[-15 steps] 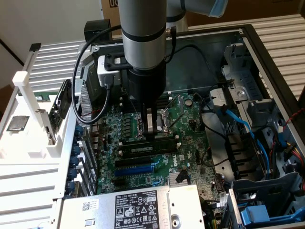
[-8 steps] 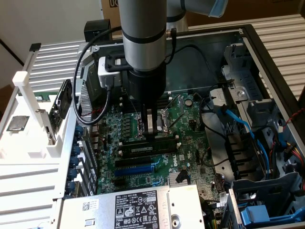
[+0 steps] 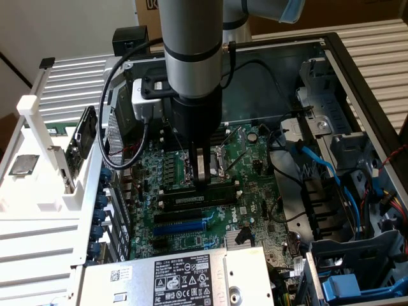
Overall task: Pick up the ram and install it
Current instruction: 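Press down the ram until it locks into place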
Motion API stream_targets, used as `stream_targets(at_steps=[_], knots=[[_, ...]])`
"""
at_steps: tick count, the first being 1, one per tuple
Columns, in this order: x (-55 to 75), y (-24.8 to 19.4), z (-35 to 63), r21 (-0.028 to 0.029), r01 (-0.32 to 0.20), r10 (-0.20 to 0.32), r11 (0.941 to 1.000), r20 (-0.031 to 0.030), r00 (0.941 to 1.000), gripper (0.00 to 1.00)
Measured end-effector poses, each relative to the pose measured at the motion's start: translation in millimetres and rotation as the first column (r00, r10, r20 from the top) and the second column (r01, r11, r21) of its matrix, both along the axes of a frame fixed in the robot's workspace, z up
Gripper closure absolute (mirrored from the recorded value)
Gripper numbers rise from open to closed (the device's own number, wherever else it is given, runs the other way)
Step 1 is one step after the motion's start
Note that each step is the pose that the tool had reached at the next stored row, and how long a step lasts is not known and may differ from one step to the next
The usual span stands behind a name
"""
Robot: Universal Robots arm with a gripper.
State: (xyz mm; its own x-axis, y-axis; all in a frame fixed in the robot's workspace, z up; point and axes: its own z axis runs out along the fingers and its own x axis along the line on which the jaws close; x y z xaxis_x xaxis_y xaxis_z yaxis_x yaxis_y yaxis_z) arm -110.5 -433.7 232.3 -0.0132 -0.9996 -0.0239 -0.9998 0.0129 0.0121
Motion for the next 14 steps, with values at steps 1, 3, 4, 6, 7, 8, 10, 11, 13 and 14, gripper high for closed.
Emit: stream_targets(at_steps=[1,3,4,6,7,8,10,11,13,14], knots=[[0.0,0.0,-0.1,-0.0002,0.000,0.000,1.0000,-0.0003,1.0000,0.90],[0.0,0.0,-0.4,-0.0001,0.000,0.000,1.0000,-0.0008,1.0000,0.90],[0.0,0.0,-0.6,0.0000,0.000,0.000,1.0000,-0.0011,1.0000,0.90],[0.1,0.0,-1.0,-0.0001,0.000,0.000,1.0000,-0.0019,1.0000,0.90],[0.1,0.0,-1.1,-0.0001,0.000,0.000,1.0000,-0.0022,1.0000,0.90],[0.1,0.0,-1.1,-0.0002,0.000,0.000,1.0000,-0.0026,1.0000,0.90],[0.1,0.0,-1.2,0.0000,0.000,0.000,1.0000,-0.0030,1.0000,0.90],[0.1,0.0,-1.3,0.0001,-0.001,0.001,1.0000,-0.0031,1.0000,0.90],[0.1,-0.1,-1.3,0.0002,-0.001,0.001,1.0000,-0.0031,1.0000,0.90],[0.1,-0.3,-1.4,0.0002,-0.002,0.002,1.0000,-0.0031,1.0000,0.90]])
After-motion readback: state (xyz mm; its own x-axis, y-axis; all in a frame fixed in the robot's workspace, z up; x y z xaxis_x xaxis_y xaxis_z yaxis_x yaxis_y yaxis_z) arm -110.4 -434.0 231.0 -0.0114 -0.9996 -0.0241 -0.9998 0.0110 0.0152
